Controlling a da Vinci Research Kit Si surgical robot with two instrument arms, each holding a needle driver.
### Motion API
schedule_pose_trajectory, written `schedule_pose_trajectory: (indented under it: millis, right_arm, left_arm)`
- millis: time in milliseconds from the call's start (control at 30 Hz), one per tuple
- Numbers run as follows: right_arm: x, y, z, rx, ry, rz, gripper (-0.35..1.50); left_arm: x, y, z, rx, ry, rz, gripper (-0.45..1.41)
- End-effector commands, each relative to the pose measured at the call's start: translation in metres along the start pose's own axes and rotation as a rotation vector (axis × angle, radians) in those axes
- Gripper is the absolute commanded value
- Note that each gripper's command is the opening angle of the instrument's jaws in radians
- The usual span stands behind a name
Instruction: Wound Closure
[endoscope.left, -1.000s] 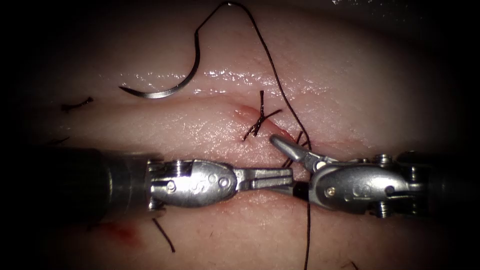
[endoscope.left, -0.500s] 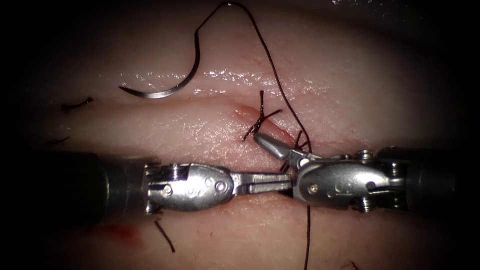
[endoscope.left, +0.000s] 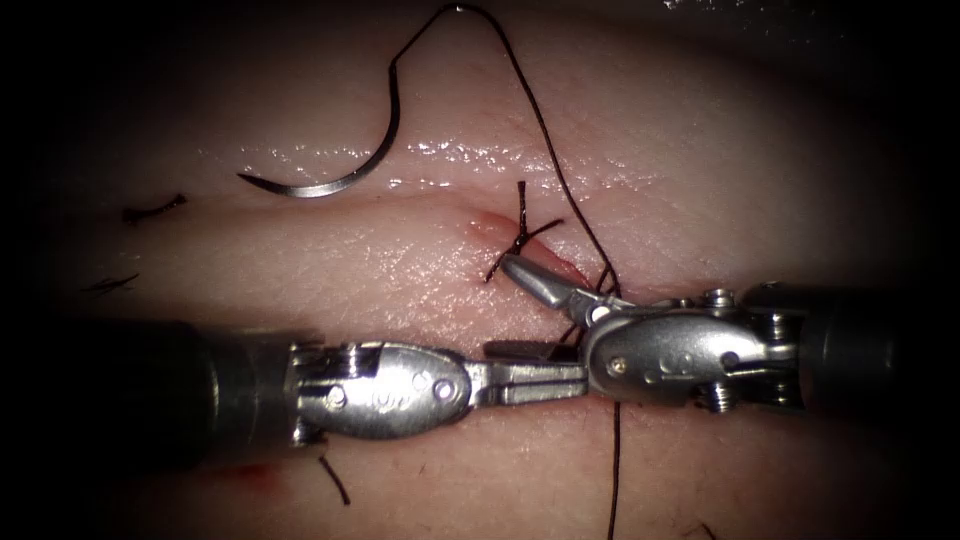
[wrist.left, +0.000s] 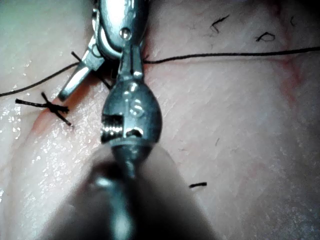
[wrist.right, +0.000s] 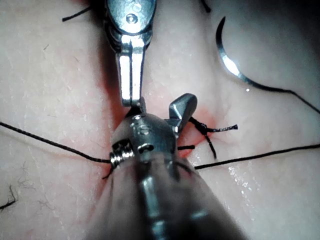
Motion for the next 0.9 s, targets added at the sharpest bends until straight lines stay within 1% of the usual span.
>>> schedule_pose_trajectory:
  millis: [33, 67, 100, 133, 167, 233, 267, 300, 333, 400, 433, 467, 500, 633, 667, 700, 733, 767, 800, 833, 867, 900]
  right_arm:
    - [0.0001, -0.0004, 0.0009, 0.003, 0.006, -0.001, 0.68]
    - [0.0004, -0.0006, 0.0008, 0.010, 0.016, -0.001, 0.41]
    - [0.0004, -0.0006, 0.0008, 0.010, 0.016, -0.001, 0.41]
    - [0.0005, -0.0006, 0.0008, 0.012, 0.019, -0.001, 0.36]
    - [0.0008, -0.0006, 0.0007, 0.017, 0.028, -0.001, 0.24]
    - [0.0009, -0.0006, 0.0007, 0.019, 0.031, -0.001, 0.21]
    - [0.0010, -0.0007, 0.0007, 0.021, 0.033, -0.002, -0.06]
    - [0.0010, -0.0007, 0.0007, 0.021, 0.033, -0.002, -0.06]
    - [0.0010, -0.0008, 0.0007, 0.021, 0.034, -0.003, -0.32]
    - [0.0008, -0.0011, 0.0007, 0.036, 0.019, -0.005, -0.35]
    - [0.0005, -0.0012, 0.0008, 0.029, -0.013, -0.007, -0.35]
    - [0.0005, -0.0012, 0.0008, 0.029, -0.013, -0.007, -0.35]
    - [0.0000, -0.0012, 0.0009, 0.024, -0.039, -0.028, -0.35]
    - [-0.0001, -0.0011, 0.0009, 0.023, -0.046, -0.027, -0.35]
    - [0.0002, -0.0008, 0.0006, 0.022, -0.043, -0.010, 0.83]
    - [0.0003, -0.0006, 0.0005, 0.020, -0.041, -0.002, 1.15]
    - [0.0005, -0.0005, 0.0002, 0.016, -0.039, 0.000, 1.25]
    - [0.0005, -0.0005, 0.0002, 0.016, -0.039, 0.000, 1.25]
    - [0.0008, 0.0000, -0.0006, 0.006, -0.048, 0.007, 1.31]
    - [0.0008, 0.0000, -0.0006, 0.006, -0.048, 0.007, 1.31]
    - [0.0009, 0.0003, -0.0010, 0.003, -0.050, 0.010, 1.31]
    - [0.0013, 0.0010, -0.0021, -0.008, -0.052, 0.020, 1.31]
  left_arm:
    - [-0.0006, 0.0001, 0.0006, 0.000, 0.000, -0.004, -0.45]
    - [-0.0006, 0.0000, 0.0006, -0.001, 0.001, -0.003, -0.45]
    - [-0.0006, 0.0000, 0.0006, -0.001, 0.001, -0.003, -0.45]
    - [-0.0007, -0.0001, 0.0006, -0.001, 0.001, -0.003, -0.45]
    - [-0.0007, -0.0001, 0.0005, -0.002, 0.002, -0.003, -0.45]
    - [-0.0007, -0.0002, 0.0005, -0.002, 0.002, -0.003, -0.45]
    - [-0.0007, -0.0001, 0.0005, -0.003, 0.002, -0.002, -0.45]
    - [-0.0007, -0.0001, 0.0005, -0.003, 0.002, -0.002, -0.45]
    - [-0.0007, -0.0001, 0.0005, -0.003, 0.002, -0.002, -0.45]
    - [-0.0007, 0.0000, 0.0005, -0.004, 0.003, -0.002, -0.45]
    - [-0.0006, 0.0000, 0.0006, -0.005, 0.003, -0.002, -0.45]
    - [-0.0006, 0.0000, 0.0006, -0.005, 0.003, -0.002, -0.45]
    - [-0.0006, 0.0002, 0.0006, -0.006, 0.004, -0.001, -0.45]
    - [-0.0006, 0.0004, 0.0004, -0.012, 0.007, 0.001, -0.45]
    - [-0.0004, 0.0005, -0.0002, -0.007, 0.002, 0.000, -0.45]
    - [-0.0003, 0.0005, -0.0007, -0.004, -0.001, -0.001, -0.45]
    - [-0.0001, 0.0004, -0.0013, 0.002, -0.007, -0.004, -0.45]
    - [-0.0001, 0.0004, -0.0013, 0.002, -0.007, -0.004, -0.45]
    - [0.0002, 0.0000, -0.0025, 0.016, -0.019, -0.010, -0.45]
    - [0.0002, 0.0000, -0.0025, 0.016, -0.019, -0.010, -0.45]
    - [0.0004, -0.0002, -0.0033, 0.023, -0.027, -0.014, -0.45]
    - [0.0006, -0.0006, -0.0047, 0.033, -0.038, -0.020, -0.45]
